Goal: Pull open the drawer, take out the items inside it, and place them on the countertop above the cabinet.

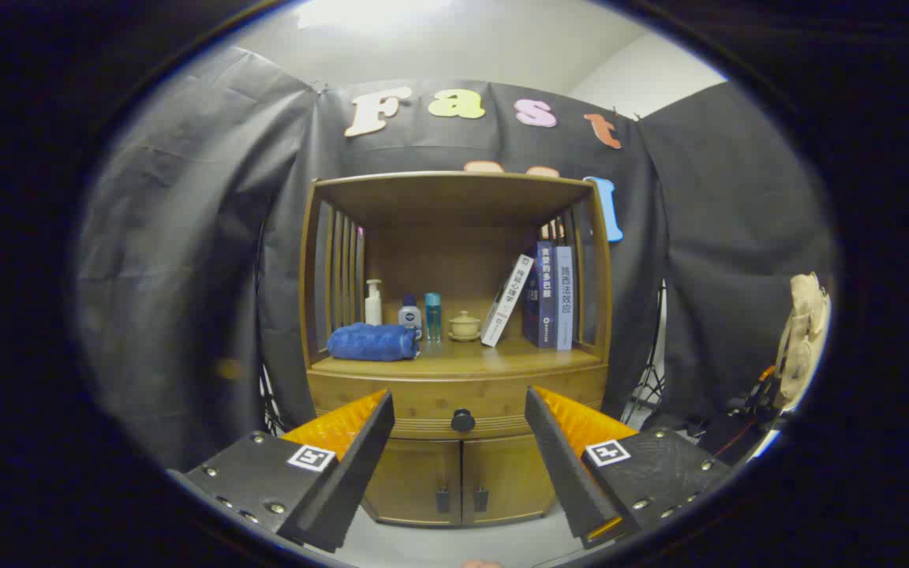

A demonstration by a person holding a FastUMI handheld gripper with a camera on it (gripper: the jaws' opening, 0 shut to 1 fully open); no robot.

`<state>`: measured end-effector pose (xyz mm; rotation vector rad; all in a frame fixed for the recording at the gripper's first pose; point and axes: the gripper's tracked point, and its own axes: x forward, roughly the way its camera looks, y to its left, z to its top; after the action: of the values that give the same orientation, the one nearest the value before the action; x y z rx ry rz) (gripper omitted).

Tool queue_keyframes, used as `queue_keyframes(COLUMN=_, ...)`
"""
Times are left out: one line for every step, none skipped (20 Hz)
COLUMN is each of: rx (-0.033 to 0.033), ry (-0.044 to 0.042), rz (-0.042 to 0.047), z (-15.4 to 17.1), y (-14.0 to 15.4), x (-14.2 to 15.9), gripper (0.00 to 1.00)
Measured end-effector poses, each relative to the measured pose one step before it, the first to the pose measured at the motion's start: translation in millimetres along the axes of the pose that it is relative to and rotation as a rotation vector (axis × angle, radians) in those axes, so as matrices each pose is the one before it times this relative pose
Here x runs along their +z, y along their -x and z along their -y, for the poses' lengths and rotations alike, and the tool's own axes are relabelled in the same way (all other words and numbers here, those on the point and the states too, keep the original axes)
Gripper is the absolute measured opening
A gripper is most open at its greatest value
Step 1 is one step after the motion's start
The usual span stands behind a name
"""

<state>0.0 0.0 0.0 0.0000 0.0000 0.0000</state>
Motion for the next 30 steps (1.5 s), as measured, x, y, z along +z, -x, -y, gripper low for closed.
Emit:
queue_keyframes(rx=-0.01125, ry=-0.01561, rz=-0.00957, z=3.93, y=1.2, x=0.47, gripper=0.99)
queue_keyframes(rx=-0.00344, ry=-0.02248, rz=0.01544, z=5.04, y=2.2, x=5.3, gripper=0.99)
queue_keyframes(rx=-0.01219, ry=-0.01816, rz=0.01546, z=4.21, y=2.35, x=7.43, gripper=0.99)
queue_keyframes(rx=-0.01228, ry=0.00491, rz=0.01854, z=6.43, y=0.56, x=4.17, gripper=0.99)
queue_keyframes(rx=-0.01088, ry=0.01416, rz=-0.00541, z=4.98, y=-0.63, x=-1.17, gripper=0.99)
queue_keyframes(rx=-0.00964, ry=0.00445, rz=-0.01145, z=6.15, y=-1.22, x=-2.95, gripper=0.99)
queue_keyframes(rx=0.00872, ry=-0.00373, rz=-0.0048, z=-1.18, y=-0.57, x=2.0, gripper=0.99)
queue_keyframes(rx=0.00161, ry=0.00453, rz=0.00993, z=0.35, y=-1.09, x=7.07, gripper=1.0)
queue_keyframes(rx=0.00307, ry=0.00172, rz=0.00184, z=2.5, y=-0.83, x=7.17, gripper=1.0)
queue_keyframes(rx=0.01192, ry=-0.00769, rz=-0.01339, z=-2.34, y=-0.56, x=3.51, gripper=1.0)
queue_keyframes(rx=0.00472, ry=0.00199, rz=0.00513, z=-0.3, y=-0.13, x=10.65, gripper=1.0)
queue_keyframes(rx=-0.00331, ry=0.00495, rz=0.01315, z=3.26, y=1.49, x=12.49, gripper=1.0)
queue_keyframes(rx=-0.00582, ry=-0.00318, rz=0.01142, z=2.71, y=2.34, x=10.3, gripper=1.0)
queue_keyframes(rx=0.00077, ry=-0.00587, rz=0.00987, z=0.35, y=2.54, x=7.53, gripper=1.0)
queue_keyframes(rx=0.00154, ry=0.0056, rz=0.00704, z=-0.02, y=0.7, x=5.21, gripper=1.0)
queue_keyframes(rx=-0.00729, ry=0.01818, rz=0.00435, z=4.68, y=1.34, x=3.76, gripper=1.0)
queue_keyframes(rx=-0.00451, ry=0.01024, rz=0.0028, z=3.39, y=1.31, x=3.44, gripper=1.0)
queue_keyframes(rx=0.00497, ry=-0.00276, rz=0.00003, z=-0.42, y=2.09, x=1.3, gripper=1.0)
queue_keyframes(rx=0.00174, ry=-0.00936, rz=0.00162, z=0.08, y=1.22, x=1.38, gripper=0.99)
queue_keyframes(rx=-0.00193, ry=-0.00919, rz=-0.00544, z=1.51, y=0.27, x=-0.63, gripper=1.0)
queue_keyframes(rx=-0.00085, ry=-0.00742, rz=-0.01135, z=1.5, y=1.41, x=-3.48, gripper=0.99)
queue_keyframes(rx=0.0003, ry=-0.00229, rz=-0.00894, z=0.14, y=-0.91, x=-3.11, gripper=0.99)
queue_keyframes(rx=-0.00538, ry=0.004, rz=-0.00754, z=1.33, y=-1.61, x=-3.25, gripper=1.0)
queue_keyframes(rx=-0.00119, ry=0.00694, rz=-0.00751, z=1.47, y=-2.04, x=-2.74, gripper=1.0)
queue_keyframes(rx=-0.00092, ry=0.00149, rz=-0.00235, z=-0.18, y=-3.19, x=-4.1, gripper=1.0)
queue_keyframes(rx=-0.00478, ry=0.00101, rz=-0.00478, z=1.41, y=-4.33, x=-4.35, gripper=1.0)
queue_keyframes(rx=0.00063, ry=0.00216, rz=-0.00576, z=1.33, y=-5.2, x=-6.48, gripper=1.0)
queue_keyframes(rx=0.00332, ry=0.00569, rz=-0.00173, z=-0.95, y=-6.81, x=-5.84, gripper=1.0)
queue_keyframes(rx=0.00009, ry=0.00659, rz=0.00241, z=0.12, y=-7.62, x=-6.02, gripper=1.0)
queue_keyframes(rx=0.00197, ry=0.00535, rz=0.00483, z=-1.32, y=-9.56, x=-6.34, gripper=1.0)
